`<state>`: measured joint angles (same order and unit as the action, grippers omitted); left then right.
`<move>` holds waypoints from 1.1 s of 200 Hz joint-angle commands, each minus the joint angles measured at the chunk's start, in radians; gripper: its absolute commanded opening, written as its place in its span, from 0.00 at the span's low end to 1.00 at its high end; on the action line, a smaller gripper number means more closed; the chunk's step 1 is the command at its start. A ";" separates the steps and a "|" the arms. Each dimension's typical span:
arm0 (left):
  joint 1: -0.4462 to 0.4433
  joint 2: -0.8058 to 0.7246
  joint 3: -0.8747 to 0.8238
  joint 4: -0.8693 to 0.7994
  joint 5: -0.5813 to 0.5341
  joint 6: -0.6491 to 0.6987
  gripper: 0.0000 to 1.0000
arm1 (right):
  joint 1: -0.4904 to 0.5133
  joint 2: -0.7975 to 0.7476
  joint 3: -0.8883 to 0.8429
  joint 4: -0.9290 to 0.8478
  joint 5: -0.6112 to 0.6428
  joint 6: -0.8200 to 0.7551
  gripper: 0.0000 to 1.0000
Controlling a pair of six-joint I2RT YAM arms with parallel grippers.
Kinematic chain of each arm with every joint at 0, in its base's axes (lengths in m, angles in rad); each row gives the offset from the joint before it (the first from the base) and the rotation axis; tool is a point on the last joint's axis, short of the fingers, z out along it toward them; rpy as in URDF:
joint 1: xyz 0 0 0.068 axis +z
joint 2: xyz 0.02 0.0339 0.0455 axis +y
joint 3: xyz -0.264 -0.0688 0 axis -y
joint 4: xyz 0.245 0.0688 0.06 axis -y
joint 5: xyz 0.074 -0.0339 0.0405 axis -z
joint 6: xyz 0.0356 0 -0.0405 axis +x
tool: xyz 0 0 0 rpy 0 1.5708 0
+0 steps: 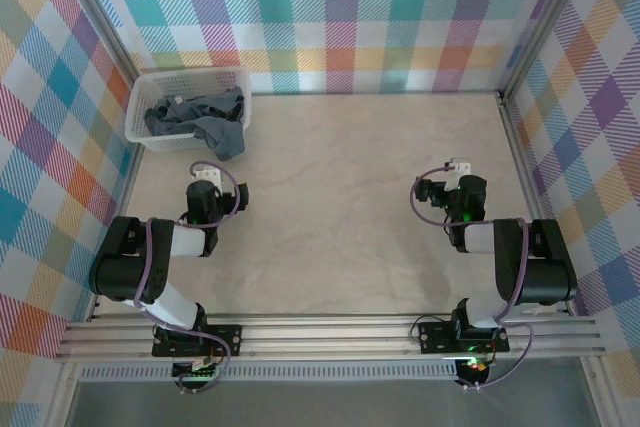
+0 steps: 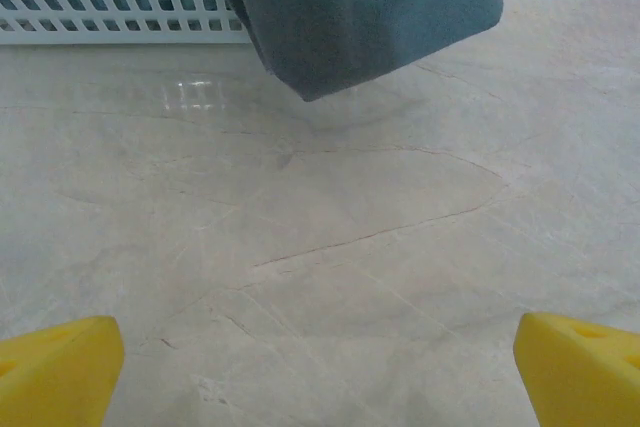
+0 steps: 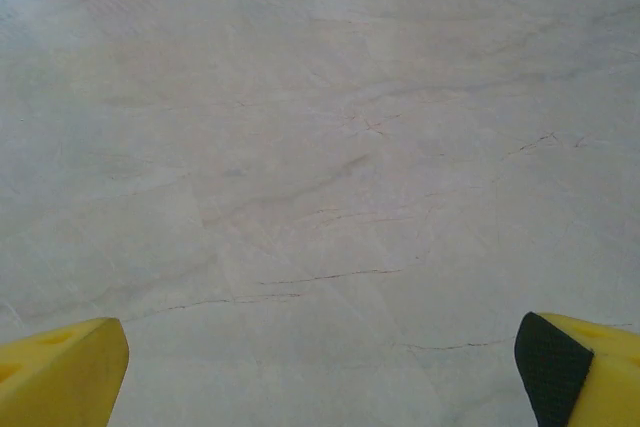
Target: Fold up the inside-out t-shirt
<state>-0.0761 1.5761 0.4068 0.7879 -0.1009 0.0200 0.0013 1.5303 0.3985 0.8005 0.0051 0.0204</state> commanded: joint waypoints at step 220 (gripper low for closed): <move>-0.026 -0.417 0.560 -0.910 -0.292 -0.354 1.00 | 0.066 -0.346 0.669 -1.210 -0.334 0.478 1.00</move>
<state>-0.1329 1.1038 0.7143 0.2382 -0.2871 -0.1265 0.0189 1.0698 0.9344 -0.0559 -0.0601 0.3771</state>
